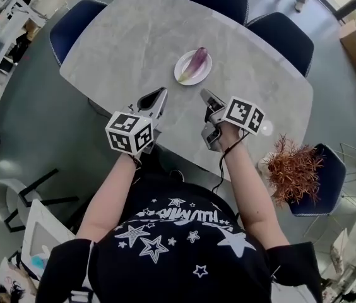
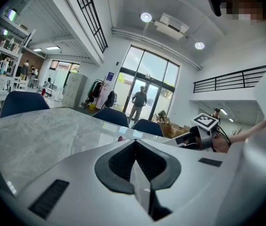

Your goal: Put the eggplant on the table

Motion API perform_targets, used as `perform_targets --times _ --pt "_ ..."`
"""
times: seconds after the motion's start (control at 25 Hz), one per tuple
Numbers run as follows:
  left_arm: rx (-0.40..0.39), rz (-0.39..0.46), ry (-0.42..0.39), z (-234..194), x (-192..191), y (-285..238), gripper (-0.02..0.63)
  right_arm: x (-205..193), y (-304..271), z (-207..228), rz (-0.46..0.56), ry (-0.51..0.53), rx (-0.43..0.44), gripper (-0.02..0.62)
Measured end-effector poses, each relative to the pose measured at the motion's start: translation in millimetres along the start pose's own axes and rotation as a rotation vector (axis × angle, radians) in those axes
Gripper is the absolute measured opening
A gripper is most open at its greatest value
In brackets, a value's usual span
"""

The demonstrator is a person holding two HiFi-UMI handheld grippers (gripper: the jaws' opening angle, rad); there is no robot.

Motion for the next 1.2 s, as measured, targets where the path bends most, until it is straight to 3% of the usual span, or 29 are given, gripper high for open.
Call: perform_targets --times 0.52,1.2 --pt "0.055 0.039 -0.005 42.8 0.6 46.4 0.008 -8.2 38.0 -17.8 -0.051 0.083 0.058 0.026" --pt "0.053 0.088 -0.024 52.3 11.3 76.4 0.008 -19.0 60.3 -40.7 -0.02 0.13 0.09 0.005"
Point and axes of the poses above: the fingertips, and each gripper's own axes: y backward along the fingers, z to its right, x out of its top, the point moved 9 cm from there along y, backward along the fingers, and after that the axes turned 10 degrees about z, right-handed, at the moved point
